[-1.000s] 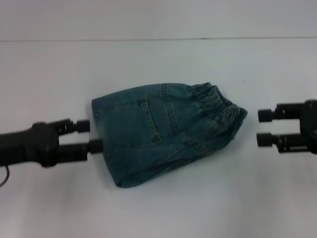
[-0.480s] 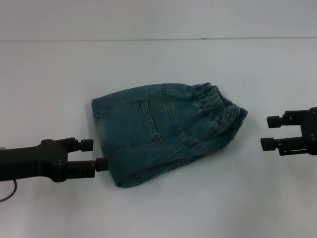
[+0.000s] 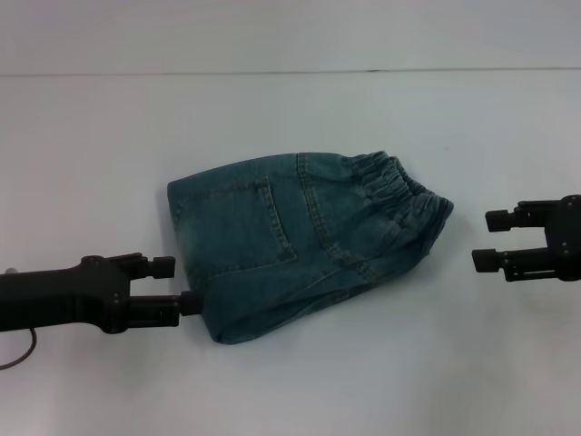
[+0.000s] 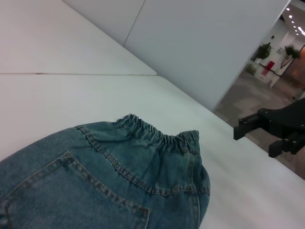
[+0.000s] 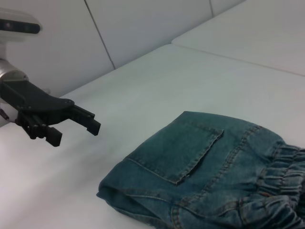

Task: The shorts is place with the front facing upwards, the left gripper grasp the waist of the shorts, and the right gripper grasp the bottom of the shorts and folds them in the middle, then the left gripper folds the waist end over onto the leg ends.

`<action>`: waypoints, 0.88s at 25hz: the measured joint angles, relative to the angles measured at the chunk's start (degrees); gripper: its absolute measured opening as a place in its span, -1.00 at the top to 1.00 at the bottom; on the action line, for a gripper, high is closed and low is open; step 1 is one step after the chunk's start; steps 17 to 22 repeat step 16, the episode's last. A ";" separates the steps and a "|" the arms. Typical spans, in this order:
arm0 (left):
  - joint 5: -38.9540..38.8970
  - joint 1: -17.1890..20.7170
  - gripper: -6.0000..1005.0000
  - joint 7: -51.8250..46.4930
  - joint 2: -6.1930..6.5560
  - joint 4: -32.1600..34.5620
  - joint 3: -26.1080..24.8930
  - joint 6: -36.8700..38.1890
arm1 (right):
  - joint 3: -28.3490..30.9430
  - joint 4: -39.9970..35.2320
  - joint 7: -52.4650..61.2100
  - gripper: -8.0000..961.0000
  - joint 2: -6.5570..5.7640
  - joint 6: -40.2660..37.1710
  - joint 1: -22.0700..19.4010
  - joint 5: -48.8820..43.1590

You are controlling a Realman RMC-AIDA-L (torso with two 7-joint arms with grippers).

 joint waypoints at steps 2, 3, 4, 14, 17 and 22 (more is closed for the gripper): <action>0.01 -0.09 -0.77 -0.01 0.00 0.00 0.11 0.00 | -0.08 -0.01 -0.05 -0.66 0.09 0.59 0.00 -0.09; 0.03 -0.14 -0.77 -0.03 0.00 0.00 0.16 -0.02 | -0.10 -0.02 -0.10 -0.66 0.13 0.68 0.00 -0.13; 0.06 -0.19 -0.77 -0.07 0.00 0.00 0.17 -0.05 | -0.11 -0.02 -0.13 -0.66 0.15 0.81 0.00 -0.18; 0.16 -0.76 -0.77 -0.42 0.00 0.10 0.22 -0.09 | -0.19 -0.09 -0.15 -0.66 0.28 0.94 0.09 -0.43; 0.18 -0.80 -0.77 -0.44 0.00 0.18 0.23 -0.09 | -0.19 -0.09 -0.17 -0.66 0.29 0.97 0.08 -0.43; 0.18 -0.80 -0.77 -0.44 0.00 0.18 0.23 -0.09 | -0.19 -0.09 -0.17 -0.66 0.29 0.97 0.08 -0.43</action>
